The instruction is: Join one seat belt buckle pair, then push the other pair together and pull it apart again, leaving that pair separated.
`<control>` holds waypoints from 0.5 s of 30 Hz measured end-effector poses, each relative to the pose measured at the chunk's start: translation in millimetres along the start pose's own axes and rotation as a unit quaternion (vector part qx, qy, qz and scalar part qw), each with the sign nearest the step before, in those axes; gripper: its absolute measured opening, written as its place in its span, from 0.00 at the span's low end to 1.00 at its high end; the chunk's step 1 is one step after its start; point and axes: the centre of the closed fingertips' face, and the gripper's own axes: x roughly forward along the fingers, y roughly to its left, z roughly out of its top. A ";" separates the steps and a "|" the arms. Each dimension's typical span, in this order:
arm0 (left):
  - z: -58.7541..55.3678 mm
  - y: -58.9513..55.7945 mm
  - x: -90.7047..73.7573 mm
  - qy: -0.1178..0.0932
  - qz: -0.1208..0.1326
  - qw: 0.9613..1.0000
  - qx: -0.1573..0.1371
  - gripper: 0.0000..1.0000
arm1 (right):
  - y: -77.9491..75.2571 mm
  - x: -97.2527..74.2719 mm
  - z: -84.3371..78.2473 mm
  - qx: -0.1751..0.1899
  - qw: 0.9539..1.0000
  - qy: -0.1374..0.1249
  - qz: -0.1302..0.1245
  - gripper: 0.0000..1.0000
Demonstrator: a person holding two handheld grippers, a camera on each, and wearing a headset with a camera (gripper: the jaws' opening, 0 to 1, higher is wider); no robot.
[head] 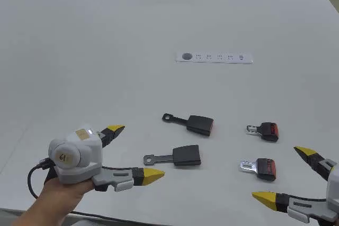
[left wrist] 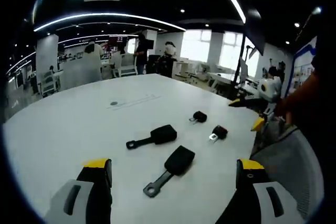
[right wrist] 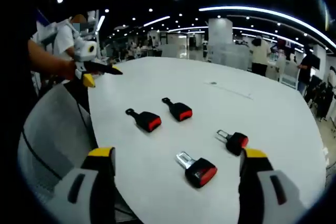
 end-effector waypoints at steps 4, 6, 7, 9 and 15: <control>1.1 -2.1 1.2 0.000 0.002 1.000 -0.001 1.00 | -2.1 -1.0 -1.0 0.009 1.000 -0.002 -0.008 1.00; 0.3 -0.5 1.7 0.000 0.004 1.000 -0.003 1.00 | -5.0 -1.8 -1.2 0.013 1.000 -0.004 -0.016 1.00; 0.3 -0.2 1.8 0.000 0.006 1.000 -0.004 1.00 | -5.8 -2.0 -1.1 0.015 1.000 -0.005 -0.019 1.00; 0.2 1.8 1.7 0.000 0.013 1.000 -0.003 1.00 | -6.3 -2.2 -1.6 0.019 1.000 -0.006 -0.021 1.00; 2.4 7.5 0.0 -0.008 0.033 0.999 -0.018 1.00 | -7.8 -2.3 -1.0 0.020 0.999 -0.009 -0.029 1.00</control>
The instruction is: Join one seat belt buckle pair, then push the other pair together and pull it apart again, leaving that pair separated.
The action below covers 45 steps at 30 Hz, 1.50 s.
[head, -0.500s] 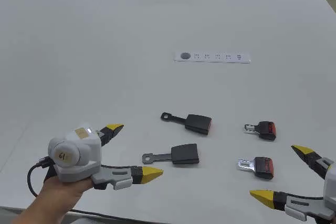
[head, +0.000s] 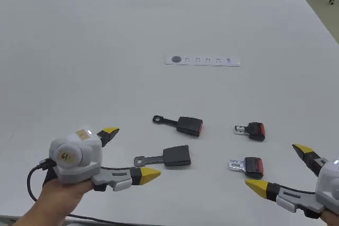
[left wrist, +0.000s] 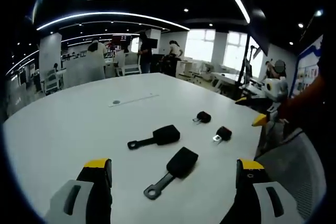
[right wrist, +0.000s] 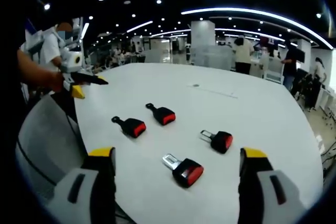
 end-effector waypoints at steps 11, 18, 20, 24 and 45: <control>-3.0 9.1 -2.2 0.003 0.019 1.000 -0.005 1.00 | 1.6 1.8 -1.5 -0.005 1.000 0.002 -0.001 0.99; -1.6 5.9 -2.8 0.005 0.012 1.000 -0.002 1.00 | 1.3 3.1 -5.3 -0.009 1.000 0.010 0.002 1.00; -2.8 4.7 -2.2 0.006 0.005 1.000 -0.007 1.00 | 1.1 3.6 -4.8 -0.009 1.000 0.009 0.004 1.00; -6.0 4.9 -1.2 0.011 0.001 1.000 0.000 1.00 | 1.2 4.4 -3.9 -0.011 1.000 0.009 0.005 1.00; -10.1 0.2 2.7 0.023 -0.013 1.000 0.015 1.00 | 7.4 6.4 -8.2 -0.026 0.999 0.018 0.022 1.00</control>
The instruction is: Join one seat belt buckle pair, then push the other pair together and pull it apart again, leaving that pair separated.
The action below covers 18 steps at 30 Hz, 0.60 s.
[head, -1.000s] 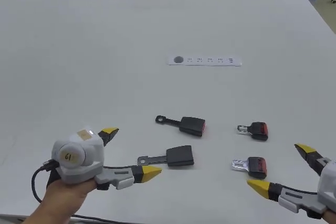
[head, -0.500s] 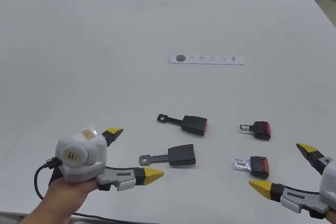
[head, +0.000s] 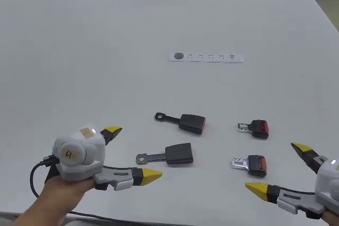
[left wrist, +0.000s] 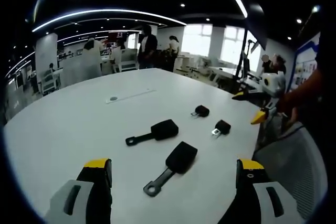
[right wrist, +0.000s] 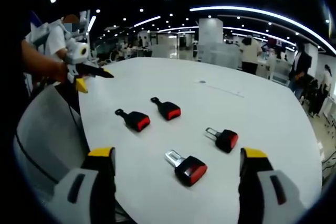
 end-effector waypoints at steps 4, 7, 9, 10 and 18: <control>0.5 -0.8 0.6 0.000 -0.001 1.000 0.001 1.00 | 0.4 -0.1 -0.5 -0.001 1.000 0.001 0.002 1.00; -0.2 -0.9 1.4 0.003 -0.002 1.000 0.003 1.00 | -0.6 -0.9 -1.1 0.000 1.000 0.001 0.001 1.00; -0.2 -0.6 1.5 0.003 -0.003 1.000 0.003 1.00 | -0.7 -1.1 -1.1 0.001 1.000 0.001 0.002 1.00; -0.2 -0.4 1.5 0.003 -0.003 1.000 0.003 1.00 | -1.0 -1.3 -1.2 0.001 1.000 0.002 0.002 1.00; 0.9 0.1 3.2 0.003 -0.004 1.000 0.004 1.00 | -0.8 -1.3 -1.3 0.002 1.000 0.002 0.003 1.00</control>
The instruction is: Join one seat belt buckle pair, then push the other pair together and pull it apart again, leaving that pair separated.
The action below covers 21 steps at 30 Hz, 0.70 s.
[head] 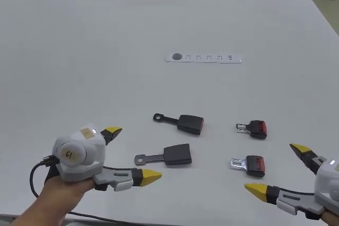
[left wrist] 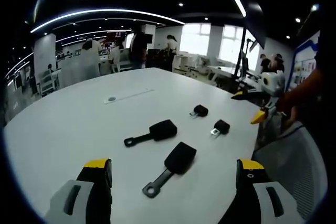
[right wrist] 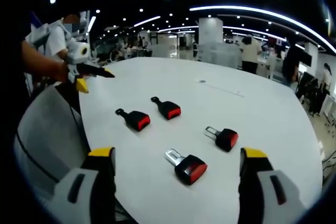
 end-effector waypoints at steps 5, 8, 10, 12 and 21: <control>0.2 -0.9 0.7 0.001 -0.002 1.000 0.000 1.00 | 0.6 0.9 0.9 0.000 1.000 -0.001 0.002 1.00; 0.4 -0.9 0.8 0.000 -0.002 1.000 -0.002 1.00 | 0.8 1.6 1.3 0.001 1.000 -0.001 0.003 1.00; 0.3 -0.9 0.7 0.000 -0.002 1.000 -0.001 1.00 | 1.1 1.8 1.4 0.001 1.000 -0.002 0.003 1.00; 0.5 -1.2 0.6 0.000 -0.002 1.000 -0.002 1.00 | 1.3 1.7 1.6 0.001 1.000 -0.002 0.003 1.00; 0.5 -1.4 -0.2 -0.001 -0.002 1.000 -0.003 1.00 | 1.5 1.6 0.8 0.001 1.000 0.000 0.004 1.00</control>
